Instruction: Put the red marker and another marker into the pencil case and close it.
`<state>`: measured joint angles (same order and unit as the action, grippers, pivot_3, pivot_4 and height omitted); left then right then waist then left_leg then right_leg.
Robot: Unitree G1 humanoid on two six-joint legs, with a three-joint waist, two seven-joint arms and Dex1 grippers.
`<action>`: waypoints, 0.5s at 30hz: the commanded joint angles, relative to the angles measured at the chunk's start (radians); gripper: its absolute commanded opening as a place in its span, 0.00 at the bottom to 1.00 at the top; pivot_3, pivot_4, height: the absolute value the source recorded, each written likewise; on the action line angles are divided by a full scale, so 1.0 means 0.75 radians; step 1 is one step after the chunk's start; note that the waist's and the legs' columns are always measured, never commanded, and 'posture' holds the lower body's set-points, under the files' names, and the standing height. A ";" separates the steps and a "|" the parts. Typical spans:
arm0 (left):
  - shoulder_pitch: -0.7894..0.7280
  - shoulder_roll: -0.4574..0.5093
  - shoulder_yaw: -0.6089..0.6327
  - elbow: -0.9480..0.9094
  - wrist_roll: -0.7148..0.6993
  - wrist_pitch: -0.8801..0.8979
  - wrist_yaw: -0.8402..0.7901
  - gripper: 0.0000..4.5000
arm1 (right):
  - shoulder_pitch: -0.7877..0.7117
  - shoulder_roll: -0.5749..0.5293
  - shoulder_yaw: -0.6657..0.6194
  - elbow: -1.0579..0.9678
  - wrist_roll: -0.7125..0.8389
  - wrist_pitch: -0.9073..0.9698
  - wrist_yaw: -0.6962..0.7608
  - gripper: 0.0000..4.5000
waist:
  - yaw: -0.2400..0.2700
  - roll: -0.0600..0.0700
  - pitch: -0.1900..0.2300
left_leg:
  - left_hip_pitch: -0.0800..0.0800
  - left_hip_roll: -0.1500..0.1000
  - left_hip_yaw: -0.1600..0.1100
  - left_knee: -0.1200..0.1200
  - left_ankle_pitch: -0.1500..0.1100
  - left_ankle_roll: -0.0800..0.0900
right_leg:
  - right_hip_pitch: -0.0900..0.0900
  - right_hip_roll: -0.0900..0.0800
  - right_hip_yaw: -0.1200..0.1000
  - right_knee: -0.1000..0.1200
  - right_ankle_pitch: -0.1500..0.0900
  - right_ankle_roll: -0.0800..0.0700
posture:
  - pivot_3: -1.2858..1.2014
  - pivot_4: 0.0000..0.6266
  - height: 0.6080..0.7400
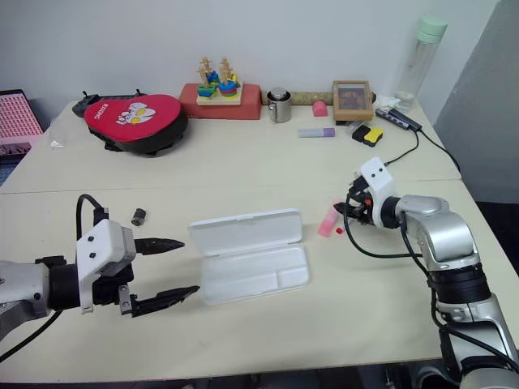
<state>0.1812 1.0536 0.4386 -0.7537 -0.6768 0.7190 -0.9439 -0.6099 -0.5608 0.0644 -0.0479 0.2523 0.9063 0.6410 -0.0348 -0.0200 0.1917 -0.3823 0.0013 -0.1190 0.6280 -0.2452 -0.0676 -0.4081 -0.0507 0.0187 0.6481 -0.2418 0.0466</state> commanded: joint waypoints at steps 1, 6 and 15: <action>-0.024 0.021 -0.051 -0.039 0.038 -0.039 -0.001 1.00 | -0.013 0.046 -0.049 -0.047 -0.029 0.071 -0.139 0.54 | 0.000 0.000 0.000 | 0.000 0.000 0.000 0.000 0.000 0.000 | 0.000 0.000 0.000 0.000 0.000 0.001 | 0.52 0.24 1.00; -0.010 -0.003 -0.104 -0.050 0.075 -0.056 0.013 1.00 | -0.009 0.060 -0.038 -0.025 -0.084 0.082 -0.246 0.54 | 0.000 0.000 0.000 | 0.000 0.000 0.000 0.000 0.000 0.000 | 0.000 0.000 0.001 0.001 -0.002 0.003 | 0.52 0.24 1.00; 0.005 -0.021 -0.130 -0.037 0.105 -0.081 0.023 1.00 | -0.006 0.088 -0.039 0.031 -0.117 0.094 -0.320 0.54 | 0.000 0.000 0.000 | 0.000 0.000 0.001 0.000 0.000 0.000 | 0.000 0.000 0.001 0.001 -0.002 0.003 | 0.52 0.24 1.00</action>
<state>0.1856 1.0430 0.3380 -0.7704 -0.6100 0.6806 -0.9285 -0.6088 -0.5004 0.0589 -0.0181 0.1728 0.9701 0.4179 -0.0350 -0.0199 0.1917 -0.3821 0.0013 -0.1185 0.6281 -0.2451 -0.0675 -0.4081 -0.0507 0.0192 0.6486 -0.2432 0.0491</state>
